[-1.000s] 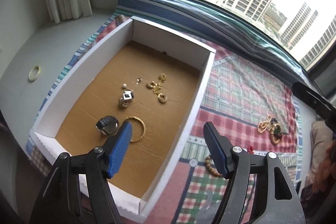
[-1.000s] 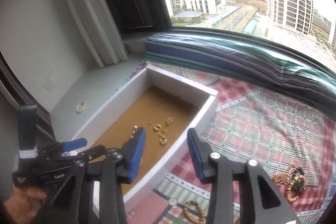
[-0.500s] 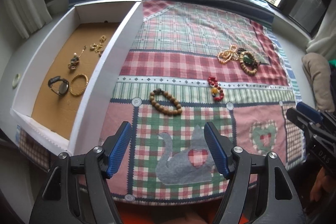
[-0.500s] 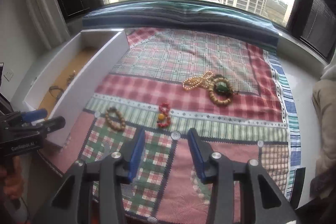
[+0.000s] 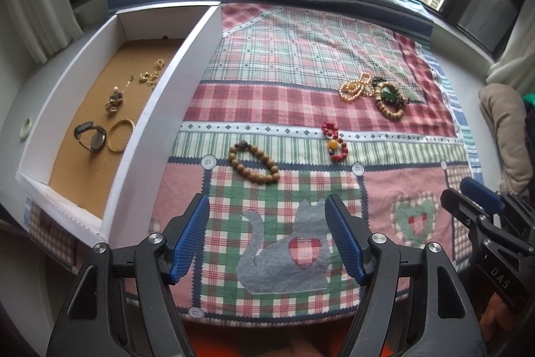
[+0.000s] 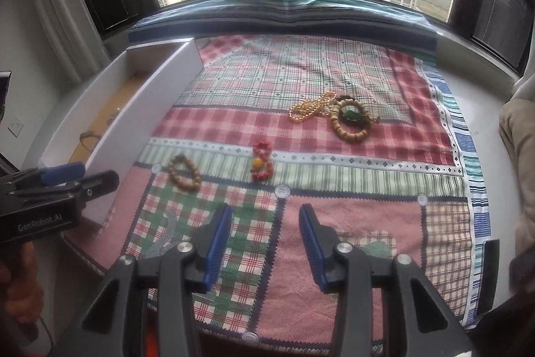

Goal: Organize jewelry
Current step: 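Withdraw both tools from the box back over the quilt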

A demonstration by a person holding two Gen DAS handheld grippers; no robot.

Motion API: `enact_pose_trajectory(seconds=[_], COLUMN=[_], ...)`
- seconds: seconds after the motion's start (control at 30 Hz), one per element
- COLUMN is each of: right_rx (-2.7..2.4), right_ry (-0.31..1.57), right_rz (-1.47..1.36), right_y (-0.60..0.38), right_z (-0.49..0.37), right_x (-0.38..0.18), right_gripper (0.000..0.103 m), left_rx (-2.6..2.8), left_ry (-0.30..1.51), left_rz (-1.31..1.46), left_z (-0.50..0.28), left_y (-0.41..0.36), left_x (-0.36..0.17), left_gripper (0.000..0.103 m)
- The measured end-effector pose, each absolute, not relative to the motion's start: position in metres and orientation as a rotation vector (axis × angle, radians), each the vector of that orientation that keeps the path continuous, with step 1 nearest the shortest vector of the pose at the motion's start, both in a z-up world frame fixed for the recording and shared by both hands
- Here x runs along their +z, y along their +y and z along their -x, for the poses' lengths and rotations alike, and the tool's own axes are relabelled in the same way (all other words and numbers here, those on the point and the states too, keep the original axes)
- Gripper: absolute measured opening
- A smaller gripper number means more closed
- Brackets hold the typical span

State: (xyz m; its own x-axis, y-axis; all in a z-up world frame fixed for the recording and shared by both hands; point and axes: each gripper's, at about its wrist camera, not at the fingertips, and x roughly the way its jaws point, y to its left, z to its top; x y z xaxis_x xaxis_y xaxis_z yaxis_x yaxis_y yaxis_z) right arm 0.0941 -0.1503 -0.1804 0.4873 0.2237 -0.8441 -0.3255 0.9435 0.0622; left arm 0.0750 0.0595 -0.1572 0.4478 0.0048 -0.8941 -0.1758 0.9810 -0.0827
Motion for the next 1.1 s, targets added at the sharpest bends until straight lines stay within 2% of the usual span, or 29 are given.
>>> enact_pose_trajectory(seconds=[1.1], right_rx=[0.388], right_ry=[1.007], right_rz=[0.14], right_y=[-0.125], right_z=[-0.117], right_x=[-0.191], right_gripper=[0.043], left_rx=[0.198], left_ry=[1.119], left_rz=[0.237], left_z=[-0.083], left_y=[0.085], left_x=[-0.183], left_gripper=[0.073])
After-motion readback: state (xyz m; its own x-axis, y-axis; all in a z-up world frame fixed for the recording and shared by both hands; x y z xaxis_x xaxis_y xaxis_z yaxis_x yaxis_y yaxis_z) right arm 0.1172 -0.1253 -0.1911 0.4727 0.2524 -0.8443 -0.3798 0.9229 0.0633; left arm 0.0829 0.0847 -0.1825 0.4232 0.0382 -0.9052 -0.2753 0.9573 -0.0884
